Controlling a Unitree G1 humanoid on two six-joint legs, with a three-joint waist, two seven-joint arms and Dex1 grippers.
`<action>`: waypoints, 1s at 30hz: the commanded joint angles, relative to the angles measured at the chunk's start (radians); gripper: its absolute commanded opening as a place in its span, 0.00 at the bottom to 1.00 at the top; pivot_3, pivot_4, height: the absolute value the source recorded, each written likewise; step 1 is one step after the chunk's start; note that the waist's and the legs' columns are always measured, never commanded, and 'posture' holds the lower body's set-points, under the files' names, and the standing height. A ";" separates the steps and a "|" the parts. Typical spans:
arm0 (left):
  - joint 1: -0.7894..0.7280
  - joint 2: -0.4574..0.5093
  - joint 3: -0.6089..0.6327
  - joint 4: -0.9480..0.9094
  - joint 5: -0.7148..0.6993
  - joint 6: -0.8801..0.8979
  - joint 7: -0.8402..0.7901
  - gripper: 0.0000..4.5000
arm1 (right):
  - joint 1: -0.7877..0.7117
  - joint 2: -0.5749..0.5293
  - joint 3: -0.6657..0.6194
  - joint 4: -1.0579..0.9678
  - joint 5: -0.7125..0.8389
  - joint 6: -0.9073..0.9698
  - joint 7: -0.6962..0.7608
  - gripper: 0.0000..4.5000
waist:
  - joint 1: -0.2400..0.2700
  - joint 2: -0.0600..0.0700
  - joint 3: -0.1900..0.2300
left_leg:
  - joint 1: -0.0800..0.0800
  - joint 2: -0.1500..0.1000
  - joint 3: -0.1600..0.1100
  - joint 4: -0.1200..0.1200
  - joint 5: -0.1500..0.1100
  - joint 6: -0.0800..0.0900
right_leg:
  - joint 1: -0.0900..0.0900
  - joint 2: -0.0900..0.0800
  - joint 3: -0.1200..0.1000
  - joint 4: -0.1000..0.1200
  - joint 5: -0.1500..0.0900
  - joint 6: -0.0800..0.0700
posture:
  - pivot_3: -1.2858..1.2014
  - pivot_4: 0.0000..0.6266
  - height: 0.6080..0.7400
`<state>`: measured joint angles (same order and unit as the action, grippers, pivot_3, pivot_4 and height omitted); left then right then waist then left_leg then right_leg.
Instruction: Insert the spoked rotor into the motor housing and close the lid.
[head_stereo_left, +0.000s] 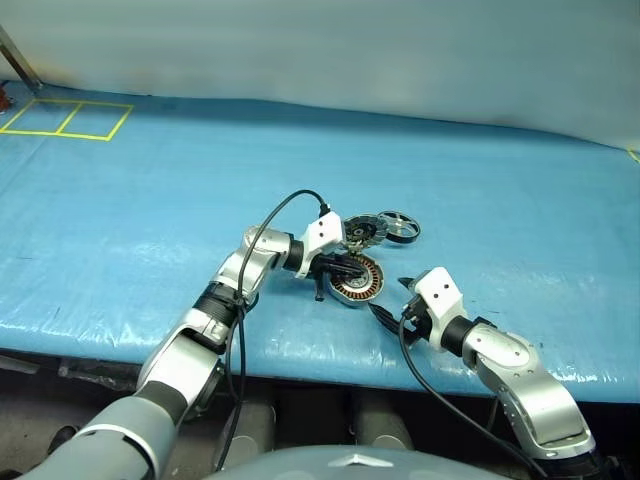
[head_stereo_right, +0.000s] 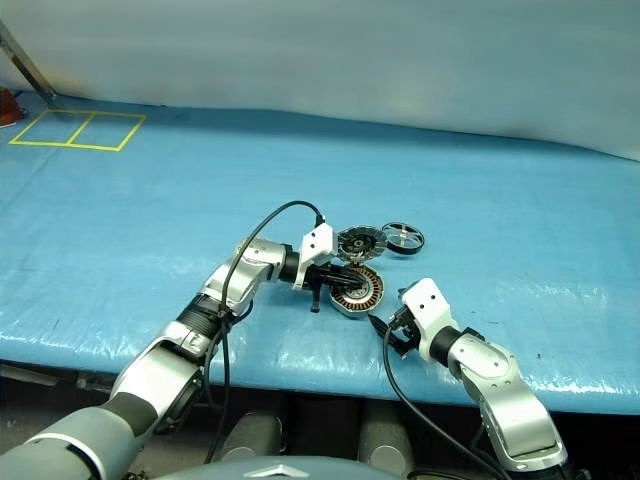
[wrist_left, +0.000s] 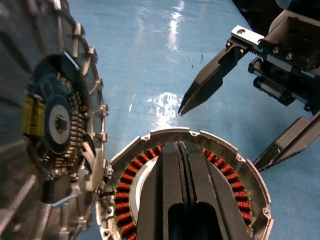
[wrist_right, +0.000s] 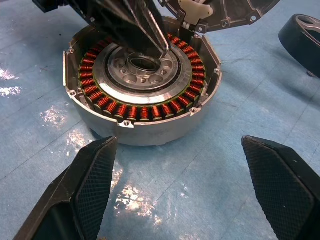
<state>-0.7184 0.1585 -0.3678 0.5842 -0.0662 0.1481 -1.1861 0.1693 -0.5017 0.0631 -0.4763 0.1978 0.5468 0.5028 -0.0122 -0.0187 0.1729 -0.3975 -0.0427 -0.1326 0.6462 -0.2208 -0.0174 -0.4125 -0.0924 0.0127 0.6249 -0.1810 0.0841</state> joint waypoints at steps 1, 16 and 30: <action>-0.002 -0.001 -0.017 -0.006 0.021 -0.013 -0.007 0.01 | 0.000 -0.002 -0.007 -0.028 -0.001 -0.018 0.001 0.93 | 0.000 0.000 0.000 | 0.000 0.000 0.000 0.000 0.000 0.000 | 0.000 0.000 0.000 0.000 0.000 0.000 | 0.52 0.24 1.00; 0.001 0.032 -0.023 -0.008 0.036 0.004 -0.014 0.01 | 0.003 0.017 -0.001 -0.025 0.003 -0.026 -0.007 0.93 | 0.000 0.000 0.000 | 0.000 0.000 0.000 0.000 0.000 0.000 | 0.000 0.000 0.000 0.000 0.000 0.000 | 0.52 0.24 1.00; -0.068 0.037 -0.028 0.046 0.097 -0.017 0.031 0.01 | 0.008 0.037 0.011 -0.023 -0.006 -0.034 -0.015 0.93 | -0.001 0.000 0.000 | 0.000 0.000 0.000 0.000 0.000 0.000 | 0.000 0.000 0.000 0.000 0.000 0.000 | 0.52 0.24 1.00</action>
<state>-0.7739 0.1926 -0.3891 0.6215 0.0200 0.1424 -1.1570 0.1799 -0.4699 0.0745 -0.4763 0.1948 0.5334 0.4954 -0.0136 -0.0186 0.1728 -0.3970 -0.0426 -0.1326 0.6461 -0.2208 -0.0174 -0.4124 -0.0923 0.0128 0.6251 -0.1810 0.0842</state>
